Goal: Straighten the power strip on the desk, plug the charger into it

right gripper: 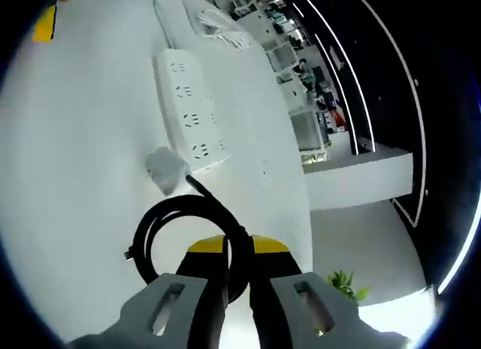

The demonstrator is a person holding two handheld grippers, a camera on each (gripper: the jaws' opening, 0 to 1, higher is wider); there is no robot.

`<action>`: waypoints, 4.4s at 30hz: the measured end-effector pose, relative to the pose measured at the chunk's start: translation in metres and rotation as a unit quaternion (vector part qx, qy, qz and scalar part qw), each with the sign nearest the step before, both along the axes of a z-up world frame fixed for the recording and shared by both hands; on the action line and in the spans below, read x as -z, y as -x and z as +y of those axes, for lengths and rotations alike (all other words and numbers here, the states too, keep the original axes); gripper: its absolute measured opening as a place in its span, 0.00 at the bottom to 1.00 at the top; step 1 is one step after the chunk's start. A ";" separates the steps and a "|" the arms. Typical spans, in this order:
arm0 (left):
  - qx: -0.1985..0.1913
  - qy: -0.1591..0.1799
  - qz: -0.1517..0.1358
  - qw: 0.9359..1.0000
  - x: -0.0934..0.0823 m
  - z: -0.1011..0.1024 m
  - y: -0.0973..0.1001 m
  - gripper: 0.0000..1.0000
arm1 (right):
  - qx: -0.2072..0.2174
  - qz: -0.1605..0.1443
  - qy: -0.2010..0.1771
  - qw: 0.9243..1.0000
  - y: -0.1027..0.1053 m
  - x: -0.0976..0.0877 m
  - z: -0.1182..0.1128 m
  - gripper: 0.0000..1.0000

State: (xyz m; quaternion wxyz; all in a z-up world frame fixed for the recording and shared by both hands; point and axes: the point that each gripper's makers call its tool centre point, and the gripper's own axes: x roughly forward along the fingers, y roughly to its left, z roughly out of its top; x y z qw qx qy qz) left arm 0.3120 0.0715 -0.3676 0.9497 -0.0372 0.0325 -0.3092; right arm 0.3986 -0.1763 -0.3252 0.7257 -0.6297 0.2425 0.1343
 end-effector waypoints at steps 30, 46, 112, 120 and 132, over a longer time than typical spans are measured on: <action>0.124 -0.095 -0.113 0.981 -0.037 -0.110 -0.060 0.90 | 0.028 0.016 0.082 0.996 -0.004 -0.045 0.029 0.07; 0.120 -0.112 -0.083 0.983 -0.020 -0.134 -0.099 0.89 | 0.020 0.018 0.075 0.997 -0.011 -0.047 0.042 0.07; 0.272 -0.197 0.016 0.942 0.013 -0.187 -0.147 0.26 | 0.175 0.104 0.080 0.976 -0.043 -0.043 0.054 0.08; 0.289 -0.188 0.020 0.939 0.010 -0.184 -0.154 0.26 | 0.187 0.124 0.040 0.974 -0.046 -0.044 0.057 0.08; 0.319 -0.193 0.028 0.928 0.009 -0.183 -0.143 0.26 | 0.200 0.161 0.001 0.967 -0.034 -0.037 0.055 0.08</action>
